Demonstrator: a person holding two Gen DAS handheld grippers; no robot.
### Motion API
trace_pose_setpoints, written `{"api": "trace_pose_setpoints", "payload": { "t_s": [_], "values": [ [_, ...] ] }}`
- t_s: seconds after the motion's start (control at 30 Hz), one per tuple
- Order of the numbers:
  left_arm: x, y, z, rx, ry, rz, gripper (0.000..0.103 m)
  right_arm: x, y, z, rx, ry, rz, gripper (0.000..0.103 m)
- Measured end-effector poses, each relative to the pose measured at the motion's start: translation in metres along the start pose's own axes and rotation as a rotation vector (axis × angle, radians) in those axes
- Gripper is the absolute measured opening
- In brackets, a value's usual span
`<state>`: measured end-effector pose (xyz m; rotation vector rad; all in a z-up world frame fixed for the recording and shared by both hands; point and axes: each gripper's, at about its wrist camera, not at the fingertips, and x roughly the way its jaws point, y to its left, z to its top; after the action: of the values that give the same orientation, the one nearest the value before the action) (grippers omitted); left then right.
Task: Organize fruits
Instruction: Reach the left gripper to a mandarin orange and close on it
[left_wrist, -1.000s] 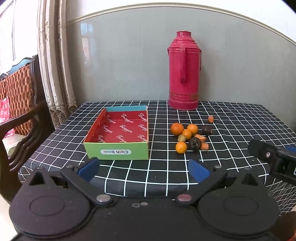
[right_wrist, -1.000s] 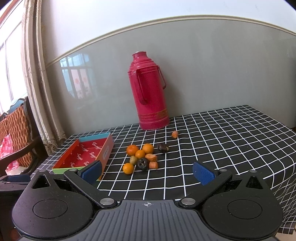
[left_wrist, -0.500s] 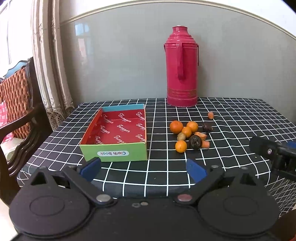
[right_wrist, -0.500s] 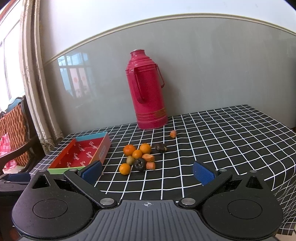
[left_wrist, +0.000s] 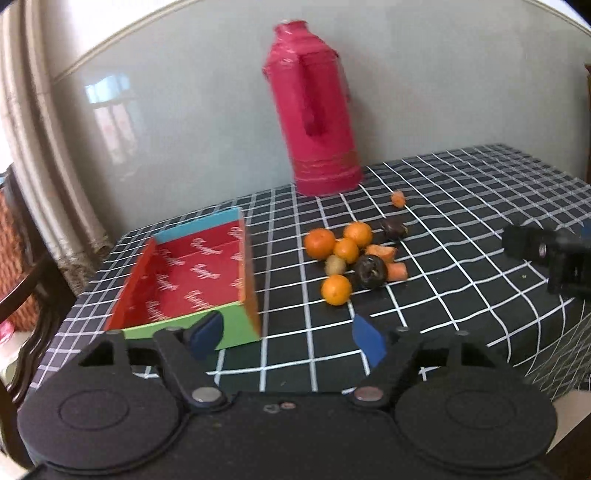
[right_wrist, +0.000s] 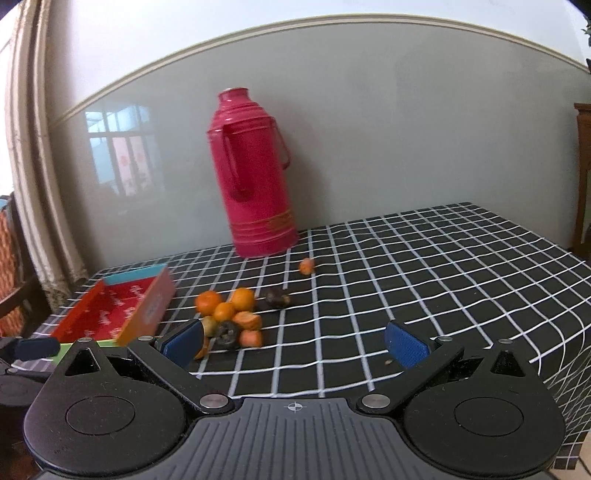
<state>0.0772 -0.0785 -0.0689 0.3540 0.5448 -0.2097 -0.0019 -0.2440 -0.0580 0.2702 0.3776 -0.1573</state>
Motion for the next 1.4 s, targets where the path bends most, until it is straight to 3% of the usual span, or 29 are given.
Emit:
{"api": "trace_pose_setpoints", "payload": {
  "t_s": [0.1,0.33,0.5,0.57,0.73,0.93,1.4],
  "values": [
    [0.018,-0.012,0.001,0.051,-0.017,-0.004,0.062,0.013,-0.009,0.001,-0.003,-0.019,-0.026,0.103],
    [0.065,-0.030,0.005,0.113,-0.008,-0.068,0.028,0.039,-0.025,0.007,0.020,-0.102,-0.057,0.103],
    [0.090,-0.032,0.005,0.086,-0.004,-0.107,0.022,0.050,-0.025,0.003,0.000,-0.138,-0.063,0.103],
    [0.096,-0.032,0.005,0.075,-0.010,-0.126,0.014,0.054,-0.025,-0.001,-0.014,-0.149,-0.057,0.103],
    [0.107,-0.024,0.008,0.003,-0.012,-0.074,0.019,0.063,-0.025,-0.008,-0.021,-0.157,-0.049,0.103],
    [0.122,-0.025,-0.002,-0.013,0.025,-0.088,0.025,0.081,-0.029,-0.013,0.001,-0.105,-0.035,0.103],
    [0.123,-0.021,-0.005,-0.062,-0.011,-0.084,0.021,0.094,-0.028,-0.019,0.019,-0.075,-0.016,0.103]
  ]
}}
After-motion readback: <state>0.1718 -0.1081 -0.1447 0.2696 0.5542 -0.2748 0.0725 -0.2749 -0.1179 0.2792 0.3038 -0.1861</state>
